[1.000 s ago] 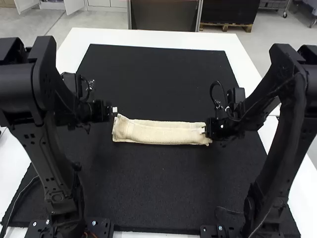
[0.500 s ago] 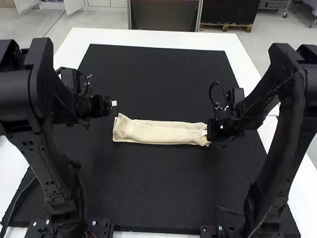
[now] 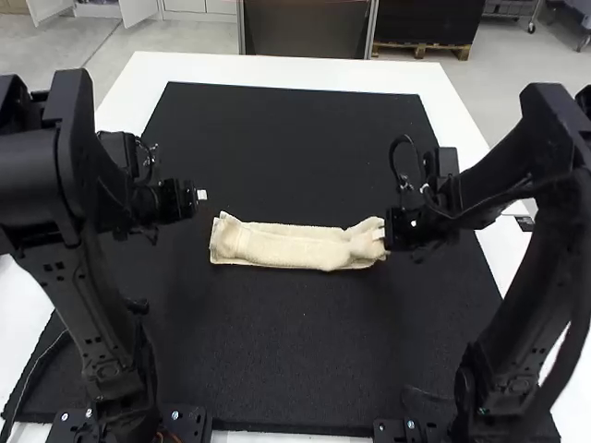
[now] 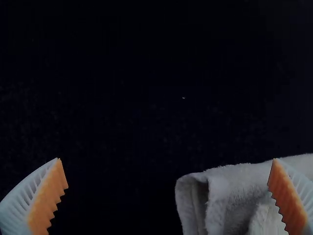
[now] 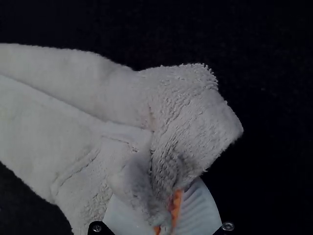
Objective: Fold the towel.
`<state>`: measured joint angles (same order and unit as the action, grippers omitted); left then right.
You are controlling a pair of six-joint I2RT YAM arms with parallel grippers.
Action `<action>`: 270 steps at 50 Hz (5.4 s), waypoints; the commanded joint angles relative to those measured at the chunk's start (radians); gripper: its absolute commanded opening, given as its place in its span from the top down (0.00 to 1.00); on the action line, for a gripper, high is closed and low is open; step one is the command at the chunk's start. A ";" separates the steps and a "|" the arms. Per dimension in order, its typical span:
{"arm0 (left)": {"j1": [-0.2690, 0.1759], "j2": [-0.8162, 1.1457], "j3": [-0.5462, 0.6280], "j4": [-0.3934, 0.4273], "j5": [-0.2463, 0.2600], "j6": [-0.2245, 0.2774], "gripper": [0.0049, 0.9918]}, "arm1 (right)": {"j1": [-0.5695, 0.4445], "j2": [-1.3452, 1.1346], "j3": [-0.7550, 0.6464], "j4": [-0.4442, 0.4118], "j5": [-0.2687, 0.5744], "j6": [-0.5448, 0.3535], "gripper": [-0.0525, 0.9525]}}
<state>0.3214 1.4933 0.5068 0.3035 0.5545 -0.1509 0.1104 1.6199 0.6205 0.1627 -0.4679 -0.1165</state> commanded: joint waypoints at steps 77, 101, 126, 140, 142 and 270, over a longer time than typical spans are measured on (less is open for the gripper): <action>0.100 -0.084 -0.045 -0.027 0.018 0.017 0.03 | 0.537 0.324 0.444 0.074 -0.130 0.244 0.97; 0.100 -0.084 -0.051 -0.030 0.019 0.020 0.03 | 0.584 0.414 0.556 0.074 -0.133 0.256 0.97; 0.100 -0.084 -0.059 -0.029 0.024 0.020 0.03 | 0.634 0.480 0.640 0.072 -0.144 0.268 0.97; 0.097 -0.097 -0.063 -0.030 0.025 0.020 0.03 | 0.641 0.495 0.656 0.075 -0.147 0.278 0.97; 0.097 -0.100 -0.068 -0.027 0.025 0.019 0.03 | 0.641 0.500 0.659 0.080 -0.155 0.284 0.96; 0.096 -0.133 -0.093 -0.006 0.044 0.014 0.03 | 0.637 0.666 0.567 0.302 -0.224 0.310 0.97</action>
<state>0.4141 1.4014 0.4206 0.2886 0.5774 -0.1364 0.7322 2.2635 1.1904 0.4408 -0.6777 0.1982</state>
